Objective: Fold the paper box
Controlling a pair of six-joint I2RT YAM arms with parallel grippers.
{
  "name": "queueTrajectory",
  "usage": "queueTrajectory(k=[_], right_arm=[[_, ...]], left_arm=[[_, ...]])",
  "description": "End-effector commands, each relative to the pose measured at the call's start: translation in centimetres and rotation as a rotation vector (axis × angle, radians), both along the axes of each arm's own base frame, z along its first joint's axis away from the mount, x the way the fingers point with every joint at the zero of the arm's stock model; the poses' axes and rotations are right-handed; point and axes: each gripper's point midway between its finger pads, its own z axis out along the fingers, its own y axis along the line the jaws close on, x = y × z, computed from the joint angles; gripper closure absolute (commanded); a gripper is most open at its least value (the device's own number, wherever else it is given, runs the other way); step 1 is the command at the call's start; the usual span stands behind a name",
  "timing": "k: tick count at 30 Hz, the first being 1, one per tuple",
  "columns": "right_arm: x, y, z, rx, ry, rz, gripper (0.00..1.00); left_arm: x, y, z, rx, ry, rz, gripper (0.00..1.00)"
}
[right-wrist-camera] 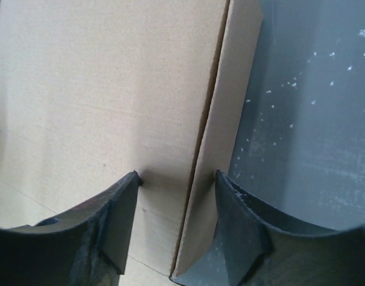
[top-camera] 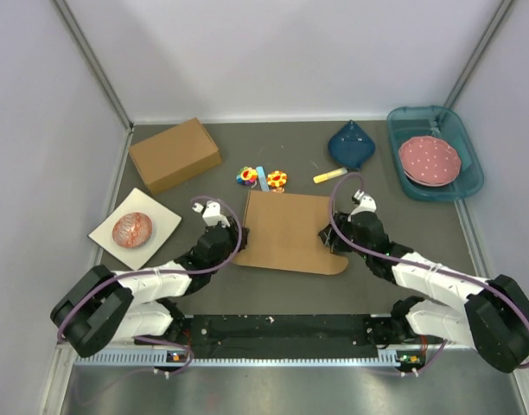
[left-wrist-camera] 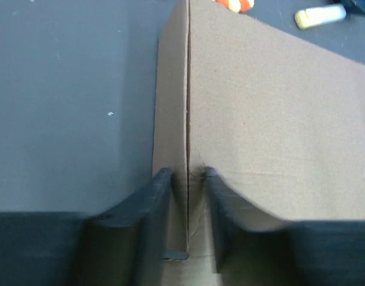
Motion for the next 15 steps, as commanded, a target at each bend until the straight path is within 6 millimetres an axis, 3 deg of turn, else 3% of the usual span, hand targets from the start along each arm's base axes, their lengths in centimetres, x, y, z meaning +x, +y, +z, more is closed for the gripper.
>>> queueTrajectory(k=[1, 5, 8, 13, 14, 15], right_arm=[[-0.8, -0.4, 0.8, -0.042, 0.045, 0.043, 0.42], [-1.9, -0.1, 1.8, -0.012, 0.052, 0.079, 0.38], [-3.2, 0.0, 1.6, 0.018, 0.075, 0.113, 0.36], [-5.2, -0.3, 0.1, 0.026, 0.110, 0.145, 0.37], [-5.4, -0.4, -0.3, 0.022, 0.120, 0.150, 0.38], [-5.7, -0.6, -1.0, 0.012, 0.139, 0.147, 0.41]], left_arm=[[-3.4, -1.5, -3.2, 0.035, 0.184, -0.135, 0.52], [-3.8, -0.9, -2.8, 0.010, 0.177, -0.112, 0.32], [-4.2, -0.7, -2.7, 0.000, 0.174, -0.114, 0.29], [-4.7, -0.8, -3.1, 0.002, 0.179, -0.146, 0.33], [-5.0, -1.2, -3.1, -0.017, 0.177, -0.169, 0.35], [-5.2, -1.4, -3.4, -0.021, 0.183, -0.179, 0.44]])
